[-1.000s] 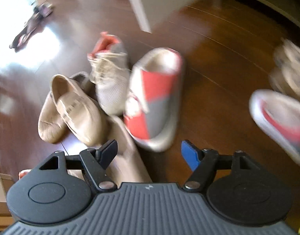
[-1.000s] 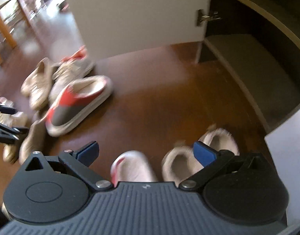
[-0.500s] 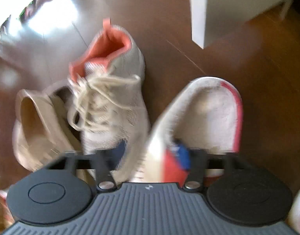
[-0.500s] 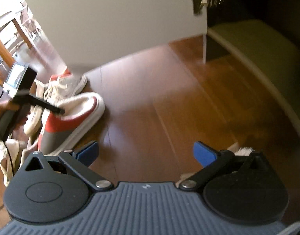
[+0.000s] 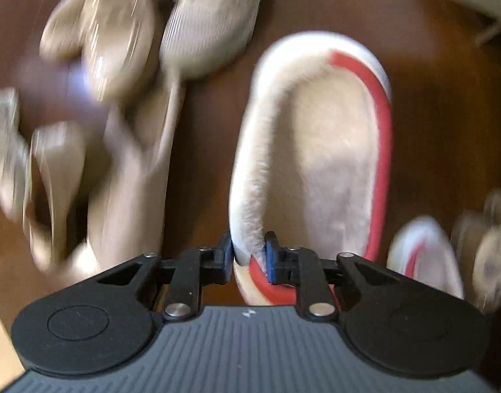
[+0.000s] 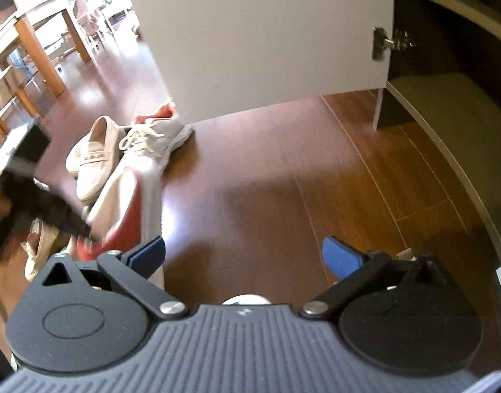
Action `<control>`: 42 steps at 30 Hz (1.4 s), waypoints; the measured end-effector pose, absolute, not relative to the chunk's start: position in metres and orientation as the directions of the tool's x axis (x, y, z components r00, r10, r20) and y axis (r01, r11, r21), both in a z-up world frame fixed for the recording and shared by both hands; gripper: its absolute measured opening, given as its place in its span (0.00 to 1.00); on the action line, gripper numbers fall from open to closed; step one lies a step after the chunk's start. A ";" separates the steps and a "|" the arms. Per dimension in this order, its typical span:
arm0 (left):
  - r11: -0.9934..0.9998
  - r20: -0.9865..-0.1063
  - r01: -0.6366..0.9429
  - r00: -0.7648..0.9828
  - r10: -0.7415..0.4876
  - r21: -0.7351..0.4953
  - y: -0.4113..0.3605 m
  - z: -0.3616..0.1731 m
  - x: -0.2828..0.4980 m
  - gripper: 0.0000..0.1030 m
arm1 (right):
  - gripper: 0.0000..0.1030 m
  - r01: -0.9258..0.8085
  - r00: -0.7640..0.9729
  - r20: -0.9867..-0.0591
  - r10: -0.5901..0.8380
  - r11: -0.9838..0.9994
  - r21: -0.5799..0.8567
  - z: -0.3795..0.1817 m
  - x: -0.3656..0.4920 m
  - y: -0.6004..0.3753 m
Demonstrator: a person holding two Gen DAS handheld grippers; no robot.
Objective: Organize scattered shoes
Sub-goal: 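Grasp the second red-and-grey slipper rim with the left gripper, then set the second slipper beside the first with the left gripper while the right gripper aligns the pair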
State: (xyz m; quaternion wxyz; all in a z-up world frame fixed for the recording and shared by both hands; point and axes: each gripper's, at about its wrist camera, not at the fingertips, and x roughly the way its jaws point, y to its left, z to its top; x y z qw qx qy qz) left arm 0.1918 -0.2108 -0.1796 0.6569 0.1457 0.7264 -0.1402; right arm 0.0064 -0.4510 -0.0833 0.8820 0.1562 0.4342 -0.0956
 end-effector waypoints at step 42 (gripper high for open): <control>0.735 -0.987 0.679 0.123 -0.106 0.006 -0.079 -0.020 0.101 0.74 | 0.84 0.058 0.459 -0.888 -0.018 0.998 0.010 -0.243 -0.091 -0.269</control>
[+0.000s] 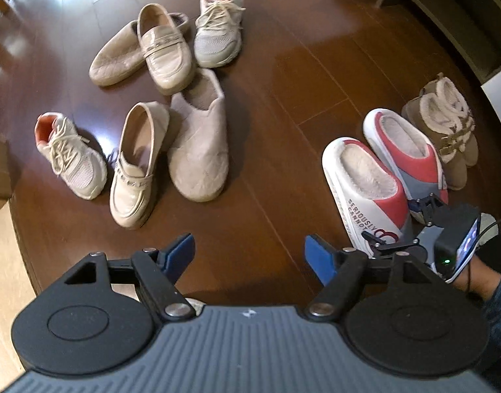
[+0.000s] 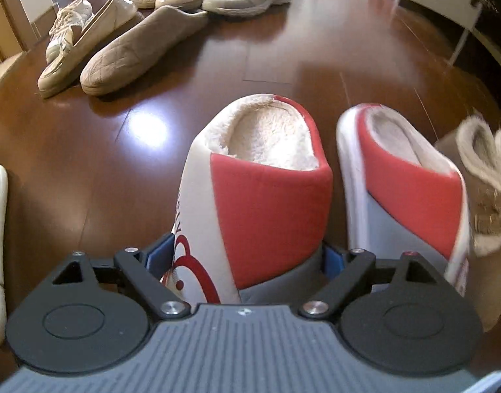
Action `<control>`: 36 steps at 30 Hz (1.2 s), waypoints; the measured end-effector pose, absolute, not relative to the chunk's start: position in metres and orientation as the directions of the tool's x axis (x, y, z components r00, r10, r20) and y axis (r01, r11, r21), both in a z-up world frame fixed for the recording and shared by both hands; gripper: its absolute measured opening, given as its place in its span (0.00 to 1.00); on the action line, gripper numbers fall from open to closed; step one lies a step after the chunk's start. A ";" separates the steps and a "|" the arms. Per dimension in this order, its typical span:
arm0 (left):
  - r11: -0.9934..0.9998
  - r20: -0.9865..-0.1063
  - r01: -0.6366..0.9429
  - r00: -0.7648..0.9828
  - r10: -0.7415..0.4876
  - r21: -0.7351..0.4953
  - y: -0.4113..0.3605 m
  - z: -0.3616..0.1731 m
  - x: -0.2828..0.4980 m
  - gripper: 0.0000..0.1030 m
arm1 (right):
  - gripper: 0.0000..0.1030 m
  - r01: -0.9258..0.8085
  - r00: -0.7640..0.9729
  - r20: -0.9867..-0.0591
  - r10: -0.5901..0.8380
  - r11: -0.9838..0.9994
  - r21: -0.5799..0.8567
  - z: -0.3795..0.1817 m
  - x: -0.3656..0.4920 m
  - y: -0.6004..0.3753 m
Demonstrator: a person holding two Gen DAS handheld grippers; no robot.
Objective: Organize scattered shoes
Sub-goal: 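Set the second slipper beside the first with the left gripper while the right gripper aligns the pair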
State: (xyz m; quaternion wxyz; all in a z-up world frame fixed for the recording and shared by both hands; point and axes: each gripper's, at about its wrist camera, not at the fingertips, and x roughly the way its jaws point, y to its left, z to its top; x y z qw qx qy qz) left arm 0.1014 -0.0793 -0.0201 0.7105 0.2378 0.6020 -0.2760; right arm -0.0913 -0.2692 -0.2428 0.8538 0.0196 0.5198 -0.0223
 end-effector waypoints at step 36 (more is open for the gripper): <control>0.739 -0.992 0.671 0.122 -0.034 0.057 -0.067 -0.065 0.074 0.73 | 0.92 0.216 0.467 -0.869 -0.162 0.974 -0.065 -0.120 -0.078 -0.288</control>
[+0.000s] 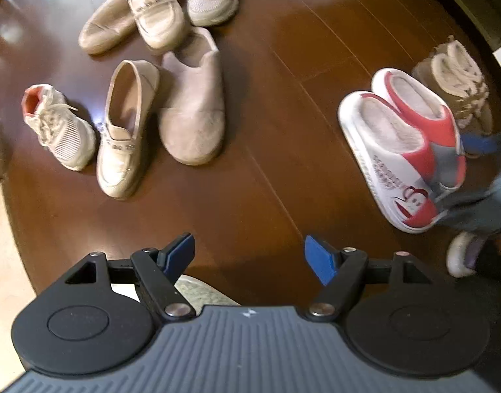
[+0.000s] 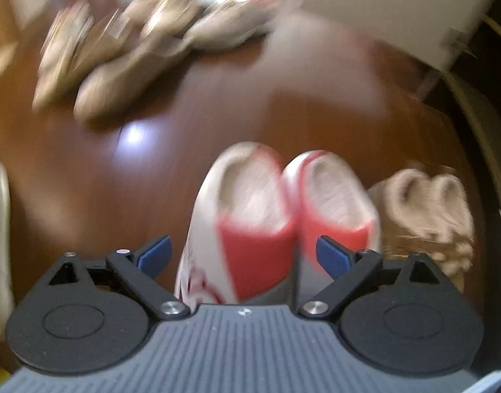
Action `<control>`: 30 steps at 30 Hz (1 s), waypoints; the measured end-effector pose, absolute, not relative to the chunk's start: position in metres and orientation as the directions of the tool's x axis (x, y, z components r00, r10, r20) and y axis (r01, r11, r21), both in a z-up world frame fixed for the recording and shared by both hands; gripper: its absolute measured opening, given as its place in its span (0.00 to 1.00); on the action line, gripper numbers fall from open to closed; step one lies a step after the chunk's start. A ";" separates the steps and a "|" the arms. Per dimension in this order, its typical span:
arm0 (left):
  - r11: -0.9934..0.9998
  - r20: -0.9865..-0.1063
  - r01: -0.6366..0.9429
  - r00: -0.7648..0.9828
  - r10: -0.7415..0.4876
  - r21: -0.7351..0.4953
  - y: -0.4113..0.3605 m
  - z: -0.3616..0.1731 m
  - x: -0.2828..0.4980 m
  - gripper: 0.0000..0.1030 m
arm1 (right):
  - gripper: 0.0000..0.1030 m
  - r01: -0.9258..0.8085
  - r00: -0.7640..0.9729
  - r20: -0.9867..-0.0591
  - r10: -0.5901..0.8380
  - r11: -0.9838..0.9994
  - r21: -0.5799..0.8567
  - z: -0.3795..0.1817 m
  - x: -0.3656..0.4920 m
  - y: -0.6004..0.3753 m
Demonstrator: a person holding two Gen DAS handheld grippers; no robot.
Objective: Organize scattered shoes
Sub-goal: 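Set the second slipper beside the first with the left gripper while the right gripper aligns the pair, then release the paired slippers and lift both grippers away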
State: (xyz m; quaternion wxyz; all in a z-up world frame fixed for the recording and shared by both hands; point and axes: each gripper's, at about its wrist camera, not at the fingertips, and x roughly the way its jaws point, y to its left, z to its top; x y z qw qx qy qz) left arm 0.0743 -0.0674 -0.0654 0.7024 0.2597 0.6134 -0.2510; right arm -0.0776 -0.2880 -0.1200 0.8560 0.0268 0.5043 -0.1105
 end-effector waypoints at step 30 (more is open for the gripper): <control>0.715 -0.897 0.699 0.313 -0.314 -0.006 -0.189 0.008 -0.153 0.75 | 0.96 0.558 0.597 -0.691 -0.408 0.830 -0.007 0.071 -0.260 -0.355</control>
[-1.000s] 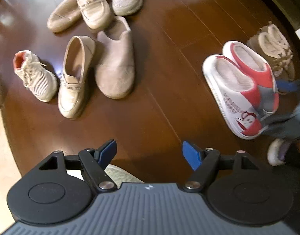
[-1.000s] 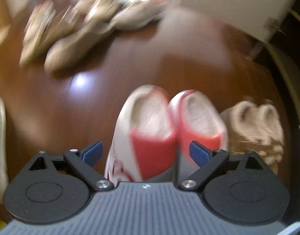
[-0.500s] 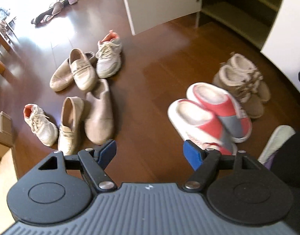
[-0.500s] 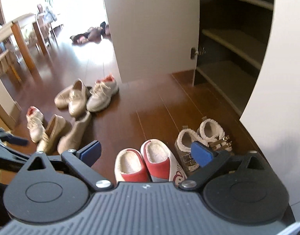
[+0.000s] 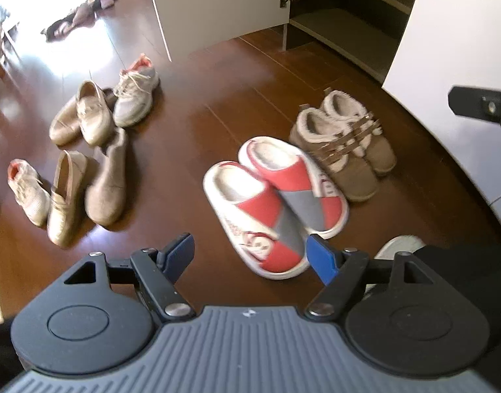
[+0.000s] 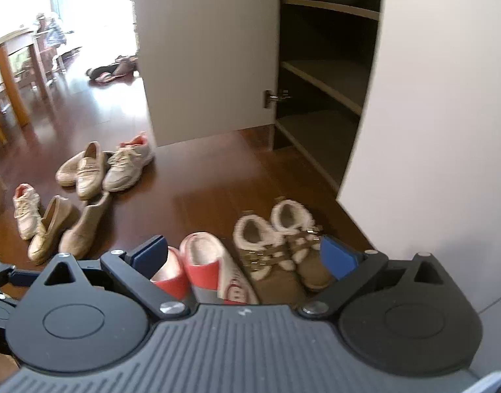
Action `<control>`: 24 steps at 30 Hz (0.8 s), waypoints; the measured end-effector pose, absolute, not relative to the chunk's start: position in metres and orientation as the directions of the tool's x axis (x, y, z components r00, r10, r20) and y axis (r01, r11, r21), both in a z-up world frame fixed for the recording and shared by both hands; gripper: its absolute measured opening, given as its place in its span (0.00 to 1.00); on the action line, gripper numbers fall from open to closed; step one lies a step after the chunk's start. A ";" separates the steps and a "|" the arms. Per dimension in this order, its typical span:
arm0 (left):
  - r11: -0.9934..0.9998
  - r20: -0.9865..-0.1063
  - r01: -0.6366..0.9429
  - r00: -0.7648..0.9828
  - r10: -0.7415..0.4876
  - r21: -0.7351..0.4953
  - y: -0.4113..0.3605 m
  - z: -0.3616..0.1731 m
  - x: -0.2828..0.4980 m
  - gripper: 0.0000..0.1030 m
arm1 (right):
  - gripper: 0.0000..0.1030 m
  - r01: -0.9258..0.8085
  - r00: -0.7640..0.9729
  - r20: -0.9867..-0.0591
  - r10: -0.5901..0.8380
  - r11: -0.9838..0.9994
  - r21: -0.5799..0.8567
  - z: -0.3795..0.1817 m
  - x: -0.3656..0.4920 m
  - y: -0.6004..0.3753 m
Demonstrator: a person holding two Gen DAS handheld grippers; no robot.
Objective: Organize scattered shoes
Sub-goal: 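Release the paired slippers and lift both grippers away, then move both grippers back toward the shoe pile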
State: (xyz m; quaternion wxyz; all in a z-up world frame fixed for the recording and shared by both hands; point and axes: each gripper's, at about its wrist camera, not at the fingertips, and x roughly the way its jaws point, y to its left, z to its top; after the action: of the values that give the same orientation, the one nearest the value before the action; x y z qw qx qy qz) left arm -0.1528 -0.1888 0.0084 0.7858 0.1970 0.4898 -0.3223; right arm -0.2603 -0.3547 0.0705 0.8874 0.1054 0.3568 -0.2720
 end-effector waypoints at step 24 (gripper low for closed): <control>0.722 -0.936 0.692 0.243 -0.255 -0.017 -0.169 0.023 -0.126 0.75 | 0.95 0.448 0.629 -0.722 -0.289 0.894 0.032 0.076 -0.250 -0.357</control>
State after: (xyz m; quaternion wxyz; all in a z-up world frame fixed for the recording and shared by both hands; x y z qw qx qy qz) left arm -0.1264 -0.1692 0.0227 0.7611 0.2056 0.5308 -0.3111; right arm -0.2499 -0.3575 0.0762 0.8964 0.1045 0.3786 -0.2056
